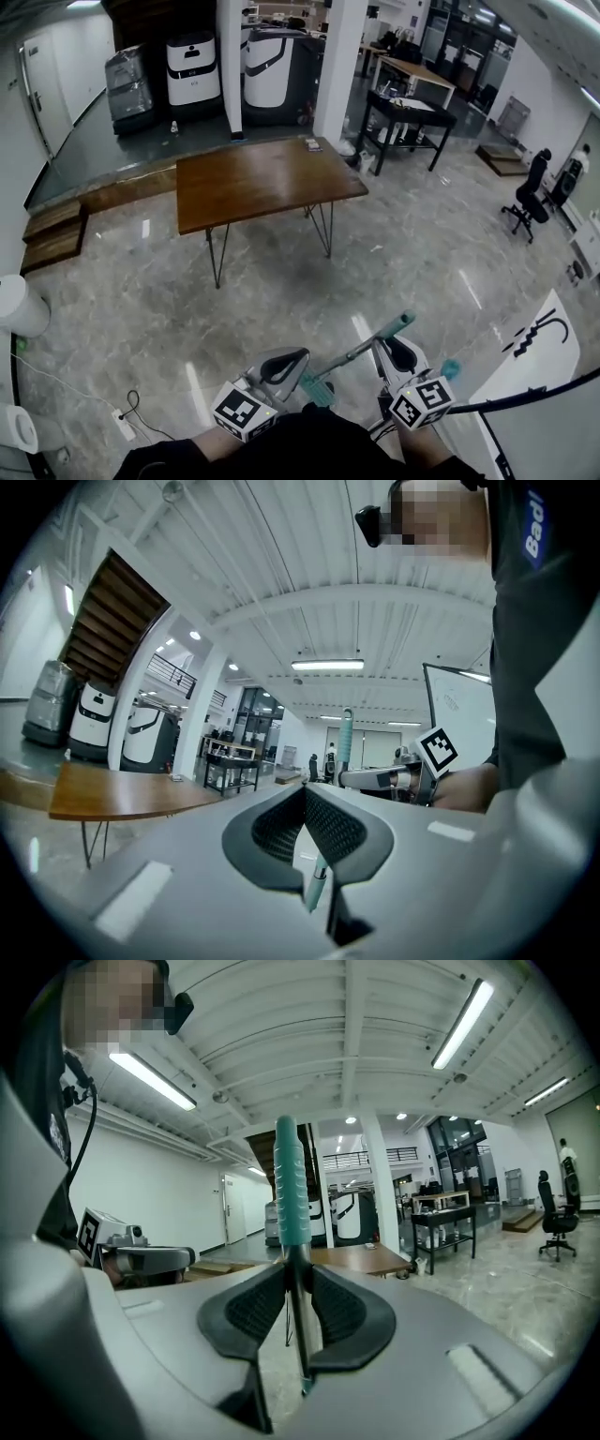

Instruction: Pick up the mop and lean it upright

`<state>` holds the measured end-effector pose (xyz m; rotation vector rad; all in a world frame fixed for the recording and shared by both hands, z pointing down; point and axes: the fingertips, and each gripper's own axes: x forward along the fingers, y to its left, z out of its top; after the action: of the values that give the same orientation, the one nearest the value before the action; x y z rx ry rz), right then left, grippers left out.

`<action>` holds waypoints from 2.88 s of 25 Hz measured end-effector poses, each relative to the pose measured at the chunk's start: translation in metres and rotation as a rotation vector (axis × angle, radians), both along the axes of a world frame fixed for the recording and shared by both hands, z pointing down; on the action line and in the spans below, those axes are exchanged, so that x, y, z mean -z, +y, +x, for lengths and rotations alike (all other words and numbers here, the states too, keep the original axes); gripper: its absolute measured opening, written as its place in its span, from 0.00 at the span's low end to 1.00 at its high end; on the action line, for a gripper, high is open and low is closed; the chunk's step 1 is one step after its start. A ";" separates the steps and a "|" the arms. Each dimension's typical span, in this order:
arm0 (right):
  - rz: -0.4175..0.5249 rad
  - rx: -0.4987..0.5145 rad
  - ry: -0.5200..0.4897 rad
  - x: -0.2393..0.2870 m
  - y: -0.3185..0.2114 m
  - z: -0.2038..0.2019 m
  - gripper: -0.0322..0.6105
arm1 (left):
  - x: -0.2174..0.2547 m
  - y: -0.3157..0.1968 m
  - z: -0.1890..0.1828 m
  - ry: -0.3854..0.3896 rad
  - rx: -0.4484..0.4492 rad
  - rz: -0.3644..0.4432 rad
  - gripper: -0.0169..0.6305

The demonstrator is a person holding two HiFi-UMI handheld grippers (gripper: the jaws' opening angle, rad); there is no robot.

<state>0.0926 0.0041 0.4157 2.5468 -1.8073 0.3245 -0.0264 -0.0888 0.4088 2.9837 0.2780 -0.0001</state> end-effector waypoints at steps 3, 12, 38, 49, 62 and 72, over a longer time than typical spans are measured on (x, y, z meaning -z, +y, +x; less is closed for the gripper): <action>0.011 0.072 -0.007 -0.003 -0.030 0.013 0.20 | -0.003 -0.022 0.011 -0.016 0.066 0.005 0.05; 0.012 0.355 -0.041 -0.019 -0.107 0.056 0.20 | 0.002 -0.068 0.081 -0.038 0.249 0.035 0.05; -0.055 0.596 -0.050 -0.049 -0.253 0.146 0.20 | -0.013 -0.212 0.178 -0.066 0.373 -0.013 0.05; -0.172 0.605 -0.069 -0.078 -0.345 0.135 0.20 | -0.002 -0.333 0.160 -0.009 0.311 -0.057 0.05; -0.160 0.808 -0.116 -0.099 -0.437 0.133 0.20 | -0.019 -0.398 0.164 -0.083 0.473 -0.053 0.05; -0.255 1.086 -0.163 -0.144 -0.509 0.155 0.20 | -0.005 -0.442 0.194 -0.126 0.746 -0.038 0.05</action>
<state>0.2474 -0.5047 0.5596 1.1221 -2.6245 0.6441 0.1672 -0.5307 0.4138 2.8372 -0.8323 0.0973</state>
